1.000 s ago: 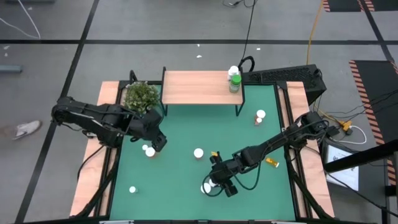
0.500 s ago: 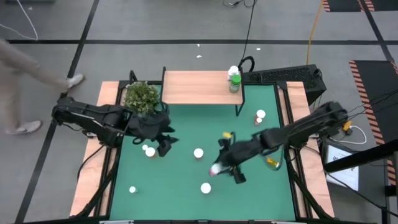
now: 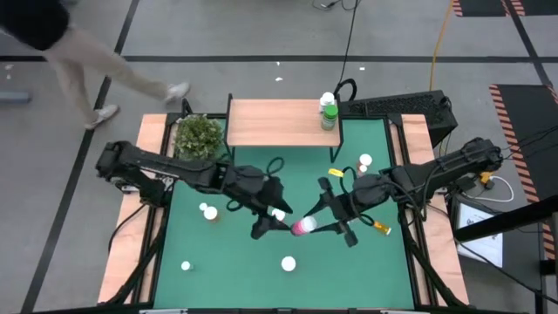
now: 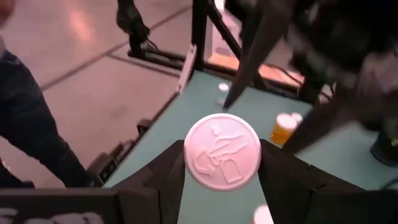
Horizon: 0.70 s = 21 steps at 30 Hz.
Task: Pick and place medicine bottles onto shelf by color
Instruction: Put the large pink medicine bottle on the shelf
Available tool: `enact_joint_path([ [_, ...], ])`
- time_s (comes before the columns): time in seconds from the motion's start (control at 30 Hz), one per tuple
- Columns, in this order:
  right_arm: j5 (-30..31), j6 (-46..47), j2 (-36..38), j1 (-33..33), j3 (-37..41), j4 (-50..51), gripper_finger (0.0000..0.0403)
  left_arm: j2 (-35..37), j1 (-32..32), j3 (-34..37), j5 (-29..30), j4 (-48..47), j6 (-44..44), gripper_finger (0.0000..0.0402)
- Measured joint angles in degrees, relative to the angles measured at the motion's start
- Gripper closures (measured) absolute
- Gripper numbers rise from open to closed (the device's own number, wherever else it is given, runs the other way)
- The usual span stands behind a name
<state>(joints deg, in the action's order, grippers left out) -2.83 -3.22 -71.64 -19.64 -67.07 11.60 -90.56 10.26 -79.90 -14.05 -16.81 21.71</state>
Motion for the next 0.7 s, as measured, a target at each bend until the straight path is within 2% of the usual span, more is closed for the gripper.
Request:
enact_joint_path([
  [0.13, 0.9, -0.5, 0.0, -0.1, 0.0, -1.0, 0.0233, -2.5, -0.1, 0.0, -5.6, 4.2, 0.0, 0.0089],
  [0.33, 1.5, -0.9, 0.0, -0.1, 0.0, -4.1, 0.0233, -3.9, -0.1, 0.0, -6.9, 6.3, -0.2, 0.0077],
  [0.47, 1.3, -1.1, 0.0, -0.1, 0.0, -4.1, 0.0232, -4.1, -0.1, 0.0, -6.9, 7.0, -0.2, 0.0114],
  [0.7, 1.3, -1.0, 0.0, -0.1, 0.0, -4.0, 0.0232, -4.1, -0.1, 0.0, -7.2, 7.4, -1.7, 0.0224],
])
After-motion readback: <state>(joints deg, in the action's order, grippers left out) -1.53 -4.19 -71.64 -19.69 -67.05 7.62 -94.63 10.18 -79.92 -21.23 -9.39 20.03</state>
